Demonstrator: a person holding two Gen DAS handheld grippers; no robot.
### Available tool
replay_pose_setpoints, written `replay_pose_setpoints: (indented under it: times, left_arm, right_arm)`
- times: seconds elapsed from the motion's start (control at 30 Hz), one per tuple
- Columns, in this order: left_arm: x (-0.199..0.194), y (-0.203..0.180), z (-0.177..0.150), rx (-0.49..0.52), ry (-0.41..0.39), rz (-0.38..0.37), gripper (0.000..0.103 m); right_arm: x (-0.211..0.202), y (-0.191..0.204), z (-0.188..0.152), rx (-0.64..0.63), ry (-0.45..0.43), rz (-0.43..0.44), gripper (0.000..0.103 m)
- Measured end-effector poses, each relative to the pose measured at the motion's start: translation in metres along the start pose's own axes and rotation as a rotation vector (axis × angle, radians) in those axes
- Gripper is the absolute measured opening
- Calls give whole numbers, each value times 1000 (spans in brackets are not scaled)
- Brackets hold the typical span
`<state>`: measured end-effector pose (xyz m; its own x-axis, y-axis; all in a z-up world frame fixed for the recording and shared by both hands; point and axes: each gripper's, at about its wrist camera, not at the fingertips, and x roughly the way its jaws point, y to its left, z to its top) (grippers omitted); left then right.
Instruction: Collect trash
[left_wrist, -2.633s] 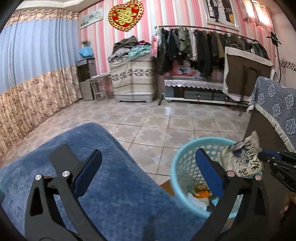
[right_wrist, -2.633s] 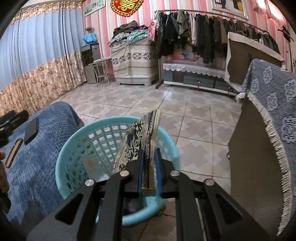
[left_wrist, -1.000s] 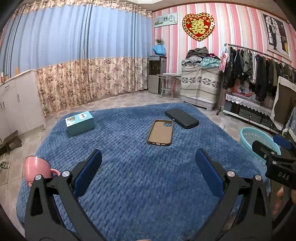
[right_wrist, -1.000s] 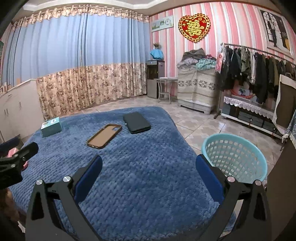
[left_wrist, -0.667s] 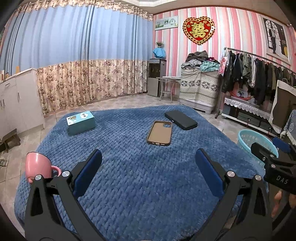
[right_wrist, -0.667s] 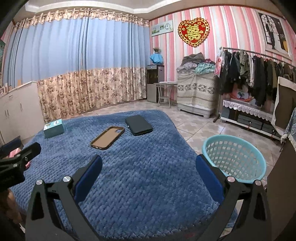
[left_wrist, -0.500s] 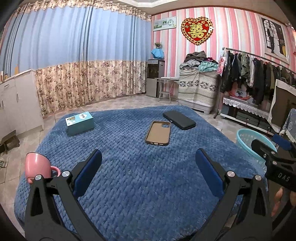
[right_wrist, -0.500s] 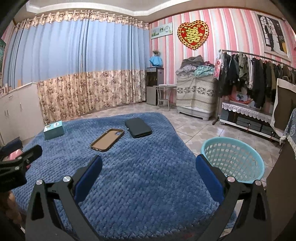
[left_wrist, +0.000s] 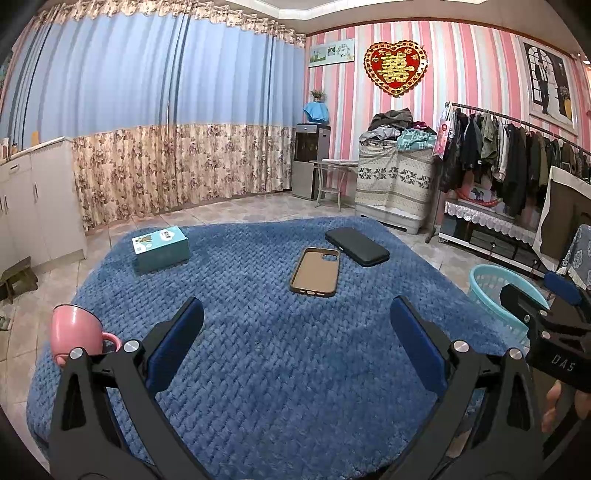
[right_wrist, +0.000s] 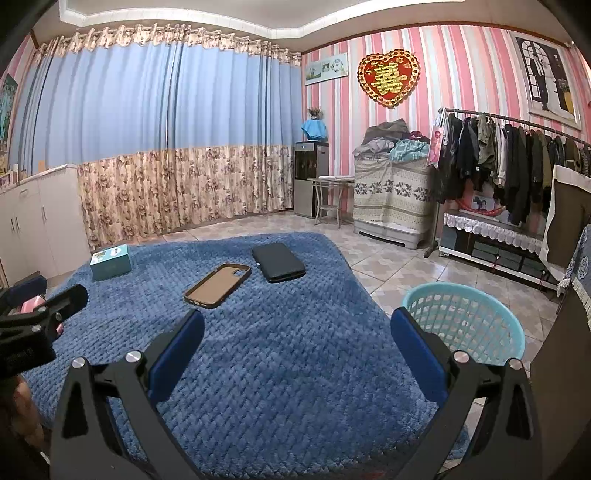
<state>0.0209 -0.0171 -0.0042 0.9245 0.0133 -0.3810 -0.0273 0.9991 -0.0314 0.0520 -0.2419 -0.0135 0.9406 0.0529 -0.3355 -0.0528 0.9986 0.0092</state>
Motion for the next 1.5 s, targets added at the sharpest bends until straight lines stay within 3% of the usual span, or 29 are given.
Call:
replay_pose_setpoints:
  times: [1.5]
  left_arm:
    - [3, -7, 5, 9, -15, 24, 98]
  right_arm:
    - [0, -11, -4, 19, -6, -17, 99]
